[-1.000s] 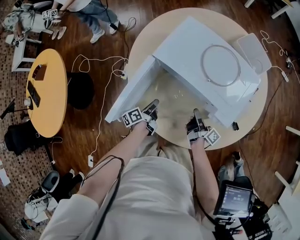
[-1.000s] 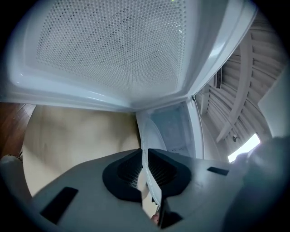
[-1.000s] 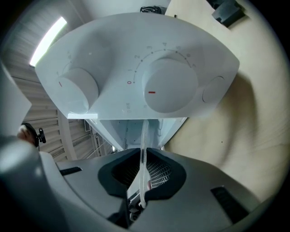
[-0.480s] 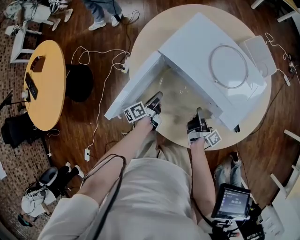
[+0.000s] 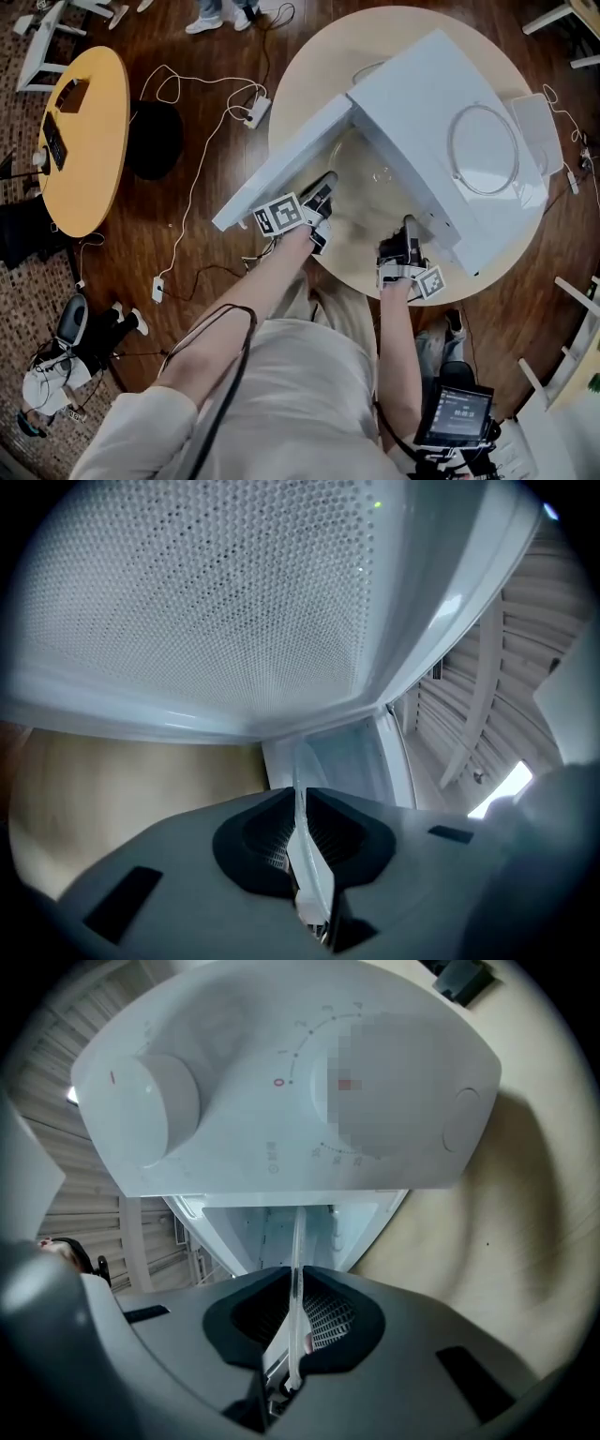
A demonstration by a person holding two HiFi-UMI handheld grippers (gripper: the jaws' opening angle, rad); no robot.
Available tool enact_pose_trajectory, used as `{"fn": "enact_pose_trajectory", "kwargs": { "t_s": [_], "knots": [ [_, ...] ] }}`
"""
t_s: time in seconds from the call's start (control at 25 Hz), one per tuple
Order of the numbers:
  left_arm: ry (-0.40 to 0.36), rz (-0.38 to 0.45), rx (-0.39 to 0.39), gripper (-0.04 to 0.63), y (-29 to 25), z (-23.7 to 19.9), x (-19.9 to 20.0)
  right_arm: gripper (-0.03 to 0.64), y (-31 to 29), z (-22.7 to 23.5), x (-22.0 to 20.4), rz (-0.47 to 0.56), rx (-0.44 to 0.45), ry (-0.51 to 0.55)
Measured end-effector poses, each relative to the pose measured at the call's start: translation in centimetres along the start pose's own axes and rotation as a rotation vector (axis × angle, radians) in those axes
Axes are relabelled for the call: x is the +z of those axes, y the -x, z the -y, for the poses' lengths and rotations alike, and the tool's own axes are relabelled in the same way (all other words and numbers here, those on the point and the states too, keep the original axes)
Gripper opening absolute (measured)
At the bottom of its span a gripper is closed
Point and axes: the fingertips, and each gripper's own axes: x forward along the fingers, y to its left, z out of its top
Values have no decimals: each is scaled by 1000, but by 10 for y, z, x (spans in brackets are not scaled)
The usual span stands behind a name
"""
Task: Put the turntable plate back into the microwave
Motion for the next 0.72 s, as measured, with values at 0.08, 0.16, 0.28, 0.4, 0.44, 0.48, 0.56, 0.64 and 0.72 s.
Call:
{"fn": "enact_pose_trajectory", "kwargs": {
  "t_s": [0.08,0.16,0.28,0.4,0.44,0.48,0.56,0.64,0.72],
  "knots": [
    [2,9,-3,38,0,-1,4,37,-2,3,-2,8,-10,1],
    [7,13,-3,38,-1,-3,7,37,-4,6,-2,21,-25,1],
    [2,-6,-6,38,-7,-2,7,37,-4,6,2,58,-38,-2],
    [2,-19,-7,38,-8,-2,7,37,-2,5,-1,65,-42,1],
    [4,-19,-7,38,-8,-2,7,37,-2,5,-2,64,-45,2],
    [6,-18,-7,38,-8,-3,8,37,-3,5,-2,64,-48,4],
    [9,-18,-8,38,-9,-3,8,37,-3,7,0,71,-53,10],
    [9,-20,-9,38,-11,-2,9,37,-4,7,0,83,-57,12],
    [11,-20,-11,38,-13,-1,11,37,-7,7,2,100,-59,7]
  ]
}}
